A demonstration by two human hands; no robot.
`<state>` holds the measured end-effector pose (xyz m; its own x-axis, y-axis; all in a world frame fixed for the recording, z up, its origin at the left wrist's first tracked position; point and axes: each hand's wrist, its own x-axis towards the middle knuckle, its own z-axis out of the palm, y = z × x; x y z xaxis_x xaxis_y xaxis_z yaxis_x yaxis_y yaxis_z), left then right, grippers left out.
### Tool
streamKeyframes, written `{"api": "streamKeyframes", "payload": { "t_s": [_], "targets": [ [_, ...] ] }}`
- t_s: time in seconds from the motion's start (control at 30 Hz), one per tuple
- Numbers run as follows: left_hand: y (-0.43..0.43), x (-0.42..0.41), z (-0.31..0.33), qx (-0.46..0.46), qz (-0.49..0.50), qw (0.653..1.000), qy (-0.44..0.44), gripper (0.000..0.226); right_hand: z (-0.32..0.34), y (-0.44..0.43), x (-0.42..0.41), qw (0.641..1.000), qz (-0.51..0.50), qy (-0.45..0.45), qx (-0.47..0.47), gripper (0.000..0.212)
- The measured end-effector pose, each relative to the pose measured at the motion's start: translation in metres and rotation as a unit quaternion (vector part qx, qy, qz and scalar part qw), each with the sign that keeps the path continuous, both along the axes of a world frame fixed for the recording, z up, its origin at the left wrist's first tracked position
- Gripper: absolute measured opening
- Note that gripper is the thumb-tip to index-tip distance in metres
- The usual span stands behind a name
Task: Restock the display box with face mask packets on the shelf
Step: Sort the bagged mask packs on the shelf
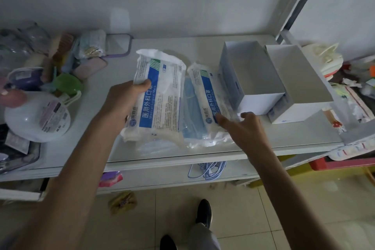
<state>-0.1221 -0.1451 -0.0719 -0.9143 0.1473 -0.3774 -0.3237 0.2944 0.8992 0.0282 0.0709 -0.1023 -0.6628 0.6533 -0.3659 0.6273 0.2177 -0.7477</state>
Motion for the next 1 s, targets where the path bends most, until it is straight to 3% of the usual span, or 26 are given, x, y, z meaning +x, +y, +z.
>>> {"api": "streamKeyframes", "payload": {
  "t_s": [0.07, 0.17, 0.3, 0.43, 0.53, 0.6, 0.7, 0.77, 0.87, 0.93, 1.0],
  "targets": [
    [0.003, 0.003, 0.001, -0.051, 0.024, 0.997, 0.057, 0.029, 0.001, -0.001, -0.003, 0.999, -0.014, 0.037, 0.000, 0.062],
    [0.001, 0.003, 0.002, -0.050, 0.061, 0.991, 0.111, 0.030, 0.010, -0.006, -0.003, 0.995, -0.012, 0.100, 0.012, 0.042],
    [-0.007, -0.005, 0.003, -0.074, 0.095, 0.981, 0.150, 0.047, 0.022, -0.010, 0.000, 0.970, -0.012, 0.236, -0.064, 0.018],
    [-0.001, 0.007, 0.011, 0.019, 0.069, 0.988, 0.137, 0.016, 0.035, -0.017, -0.008, 0.926, -0.038, 0.339, -0.163, 0.017],
    [0.006, 0.008, 0.017, 0.134, 0.096, 0.984, 0.065, 0.005, 0.042, -0.037, -0.019, 0.907, 0.015, 0.378, -0.184, 0.036],
    [0.009, 0.008, 0.023, 0.241, 0.094, 0.966, -0.010, 0.010, 0.043, -0.053, -0.023, 0.912, 0.043, 0.368, -0.174, 0.052],
    [0.009, 0.011, 0.028, 0.323, 0.071, 0.942, -0.051, 0.029, 0.041, -0.074, -0.028, 0.932, 0.097, 0.337, -0.094, 0.057],
    [0.008, 0.014, 0.028, 0.324, 0.038, 0.944, -0.046, 0.040, 0.042, -0.081, -0.031, 0.940, 0.129, 0.312, -0.035, 0.055],
    [0.005, 0.015, 0.026, 0.249, 0.045, 0.967, -0.041, 0.032, 0.046, -0.074, -0.028, 0.948, 0.160, 0.273, 0.045, 0.044],
    [0.001, 0.012, 0.023, 0.225, 0.061, 0.972, -0.038, 0.031, 0.046, -0.054, -0.018, 0.956, 0.075, 0.272, 0.087, 0.025],
    [-0.002, 0.009, 0.022, 0.213, 0.042, 0.976, -0.033, 0.025, 0.034, -0.023, -0.005, 0.968, -0.056, 0.214, 0.118, 0.023]
  ]
}}
